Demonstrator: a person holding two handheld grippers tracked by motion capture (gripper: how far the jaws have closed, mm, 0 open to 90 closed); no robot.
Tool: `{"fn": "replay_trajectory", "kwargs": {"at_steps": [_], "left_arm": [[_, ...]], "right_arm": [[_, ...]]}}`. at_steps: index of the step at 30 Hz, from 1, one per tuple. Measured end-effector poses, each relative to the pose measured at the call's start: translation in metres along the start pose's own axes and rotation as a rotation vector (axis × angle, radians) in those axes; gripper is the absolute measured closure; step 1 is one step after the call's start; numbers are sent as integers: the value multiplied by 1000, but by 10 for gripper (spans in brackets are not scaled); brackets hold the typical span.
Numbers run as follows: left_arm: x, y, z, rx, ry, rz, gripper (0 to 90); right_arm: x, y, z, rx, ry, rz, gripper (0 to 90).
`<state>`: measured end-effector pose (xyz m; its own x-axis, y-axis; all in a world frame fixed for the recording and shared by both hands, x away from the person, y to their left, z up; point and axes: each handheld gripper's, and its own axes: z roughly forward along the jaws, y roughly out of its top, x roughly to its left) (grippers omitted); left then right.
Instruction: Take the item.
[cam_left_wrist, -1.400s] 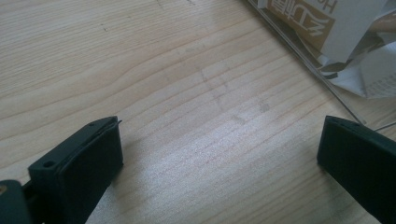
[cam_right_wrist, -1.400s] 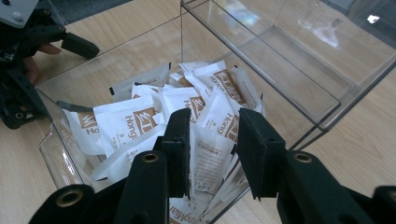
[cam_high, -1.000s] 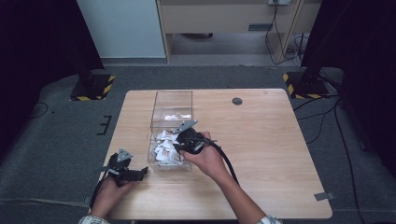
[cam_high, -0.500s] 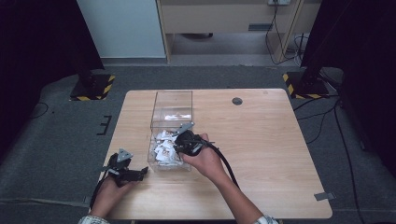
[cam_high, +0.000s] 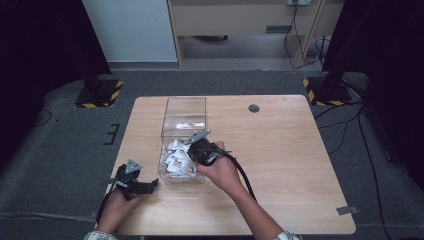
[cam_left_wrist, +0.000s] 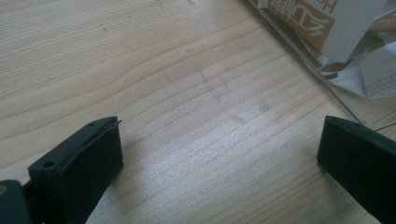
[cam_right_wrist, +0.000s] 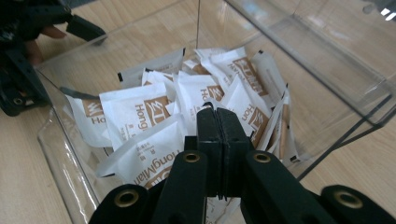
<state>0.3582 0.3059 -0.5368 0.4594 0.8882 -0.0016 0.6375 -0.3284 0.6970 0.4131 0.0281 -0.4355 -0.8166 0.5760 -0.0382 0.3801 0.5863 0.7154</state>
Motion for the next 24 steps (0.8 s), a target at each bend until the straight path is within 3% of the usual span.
{"fn": "replay_trajectory", "kwargs": {"at_steps": [8, 24], "left_arm": [[0, 0, 0, 0, 0, 0, 0], [0, 0, 0, 0, 0, 0, 0]], "right_arm": [[-3, 12, -21, -60, -3, 7, 894], [-13, 26, -46, -116, -12, 16, 894]]}}
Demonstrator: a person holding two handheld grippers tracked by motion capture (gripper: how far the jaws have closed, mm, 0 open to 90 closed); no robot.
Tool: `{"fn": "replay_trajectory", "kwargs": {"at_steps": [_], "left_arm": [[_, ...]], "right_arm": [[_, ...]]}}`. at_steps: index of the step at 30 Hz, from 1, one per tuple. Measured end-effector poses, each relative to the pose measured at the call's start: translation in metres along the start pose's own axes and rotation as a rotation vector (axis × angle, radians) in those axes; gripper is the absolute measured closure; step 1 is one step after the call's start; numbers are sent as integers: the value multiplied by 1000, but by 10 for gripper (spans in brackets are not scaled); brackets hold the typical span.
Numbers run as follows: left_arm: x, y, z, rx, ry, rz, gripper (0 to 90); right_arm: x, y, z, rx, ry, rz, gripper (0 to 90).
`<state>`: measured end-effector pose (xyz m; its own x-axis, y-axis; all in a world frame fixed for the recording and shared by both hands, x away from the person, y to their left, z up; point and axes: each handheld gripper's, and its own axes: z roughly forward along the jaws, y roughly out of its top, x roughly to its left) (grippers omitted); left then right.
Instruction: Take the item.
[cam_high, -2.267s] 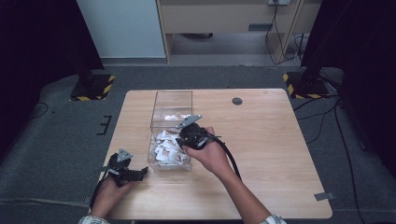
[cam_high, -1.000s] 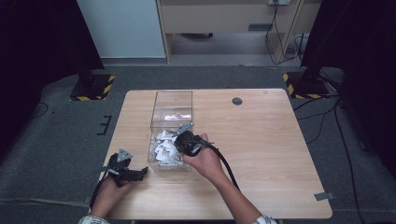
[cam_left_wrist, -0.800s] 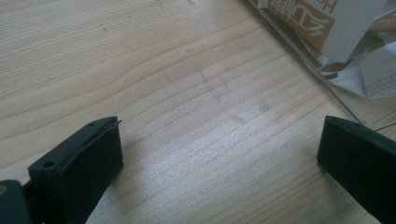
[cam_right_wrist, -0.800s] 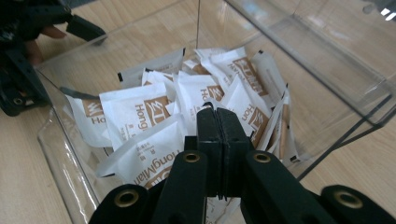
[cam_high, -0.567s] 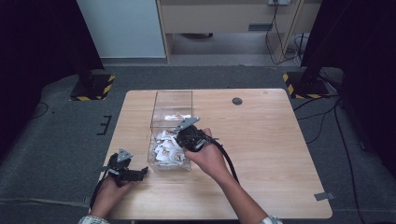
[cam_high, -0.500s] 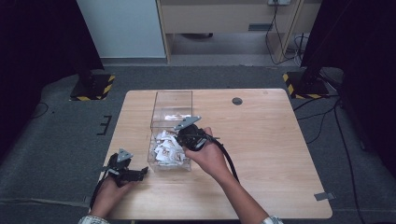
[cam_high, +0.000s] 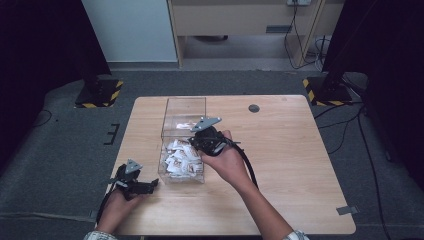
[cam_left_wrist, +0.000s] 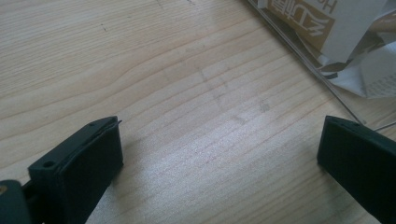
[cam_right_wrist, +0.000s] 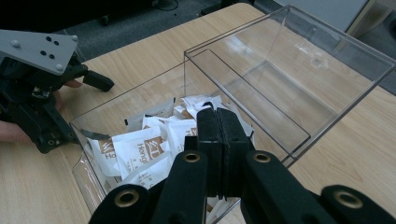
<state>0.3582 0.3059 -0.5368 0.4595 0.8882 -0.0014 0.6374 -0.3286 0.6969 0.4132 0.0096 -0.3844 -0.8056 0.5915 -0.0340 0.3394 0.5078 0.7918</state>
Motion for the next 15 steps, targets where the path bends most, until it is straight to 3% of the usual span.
{"fn": "replay_trajectory", "kwargs": {"at_steps": [15], "left_arm": [[0, 0, 0, 0, 0, 0, 0]], "right_arm": [[-4, 2, -8, -6, -8, -7, 893]]}}
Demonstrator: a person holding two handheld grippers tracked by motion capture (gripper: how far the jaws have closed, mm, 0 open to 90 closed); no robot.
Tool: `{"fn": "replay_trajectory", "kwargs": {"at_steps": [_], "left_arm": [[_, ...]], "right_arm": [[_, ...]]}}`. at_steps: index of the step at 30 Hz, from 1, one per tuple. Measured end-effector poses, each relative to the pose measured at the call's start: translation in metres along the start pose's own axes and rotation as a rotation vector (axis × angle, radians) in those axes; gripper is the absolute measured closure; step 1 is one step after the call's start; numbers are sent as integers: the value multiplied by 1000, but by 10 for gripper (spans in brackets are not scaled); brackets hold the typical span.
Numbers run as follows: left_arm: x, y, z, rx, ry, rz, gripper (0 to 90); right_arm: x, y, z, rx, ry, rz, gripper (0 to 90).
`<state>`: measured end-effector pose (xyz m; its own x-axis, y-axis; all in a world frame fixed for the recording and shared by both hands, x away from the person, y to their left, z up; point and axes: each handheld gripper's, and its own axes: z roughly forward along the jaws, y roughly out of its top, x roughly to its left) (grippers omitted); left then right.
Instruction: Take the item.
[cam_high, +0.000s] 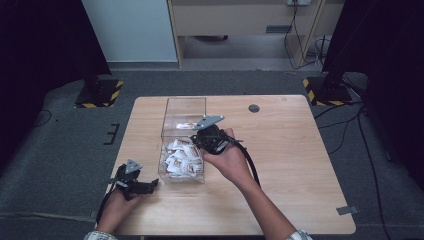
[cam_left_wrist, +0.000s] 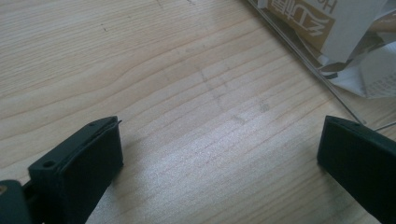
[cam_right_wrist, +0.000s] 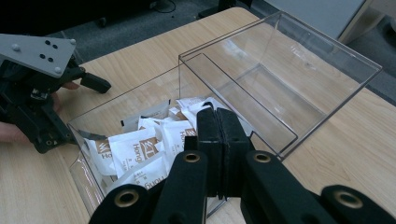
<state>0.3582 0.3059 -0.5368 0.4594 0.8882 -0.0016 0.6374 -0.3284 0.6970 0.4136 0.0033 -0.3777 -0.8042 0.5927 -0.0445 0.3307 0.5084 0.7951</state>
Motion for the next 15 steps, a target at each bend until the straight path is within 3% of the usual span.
{"fn": "replay_trajectory", "kwargs": {"at_steps": [15], "left_arm": [[0, 0, 0, 0, 0, 0, 0]], "right_arm": [[0, -2, -1, -14, -10, -3, 892]]}}
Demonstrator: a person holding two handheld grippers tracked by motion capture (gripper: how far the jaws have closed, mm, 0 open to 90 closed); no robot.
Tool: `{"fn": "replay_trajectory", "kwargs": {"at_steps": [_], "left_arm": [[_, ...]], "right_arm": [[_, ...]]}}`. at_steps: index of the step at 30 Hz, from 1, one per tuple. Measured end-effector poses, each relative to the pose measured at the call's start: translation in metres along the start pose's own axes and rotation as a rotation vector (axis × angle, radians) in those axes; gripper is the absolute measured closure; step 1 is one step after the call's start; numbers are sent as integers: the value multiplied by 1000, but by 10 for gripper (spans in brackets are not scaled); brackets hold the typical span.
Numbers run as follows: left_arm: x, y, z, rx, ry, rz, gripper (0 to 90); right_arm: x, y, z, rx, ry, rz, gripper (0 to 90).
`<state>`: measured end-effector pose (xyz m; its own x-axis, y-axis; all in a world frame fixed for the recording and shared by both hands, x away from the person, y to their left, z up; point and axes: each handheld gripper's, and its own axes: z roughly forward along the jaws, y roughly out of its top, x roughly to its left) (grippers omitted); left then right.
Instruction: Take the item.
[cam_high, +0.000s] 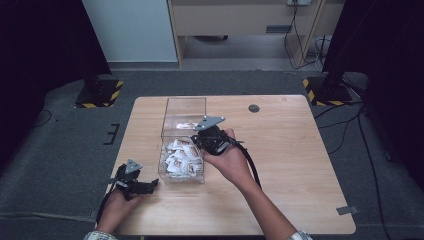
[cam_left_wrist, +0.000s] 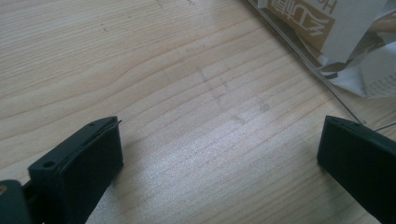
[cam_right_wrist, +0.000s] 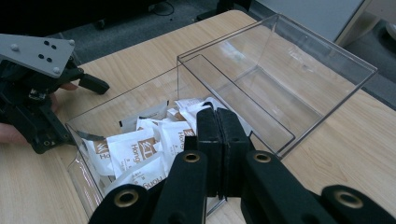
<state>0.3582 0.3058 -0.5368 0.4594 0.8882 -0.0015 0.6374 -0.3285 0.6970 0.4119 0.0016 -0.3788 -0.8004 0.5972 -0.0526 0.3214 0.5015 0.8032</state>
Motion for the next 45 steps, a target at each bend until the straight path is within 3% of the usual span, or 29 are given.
{"fn": "replay_trajectory", "kwargs": {"at_steps": [30, 45], "left_arm": [[0, 0, 0, 0, 0, 0, 0], [0, 0, 0, 0, 0, 0, 0]], "right_arm": [[-13, -8, -21, -17, -22, 7, 892], [-23, -21, -36, -23, -35, 26, 891]]}}
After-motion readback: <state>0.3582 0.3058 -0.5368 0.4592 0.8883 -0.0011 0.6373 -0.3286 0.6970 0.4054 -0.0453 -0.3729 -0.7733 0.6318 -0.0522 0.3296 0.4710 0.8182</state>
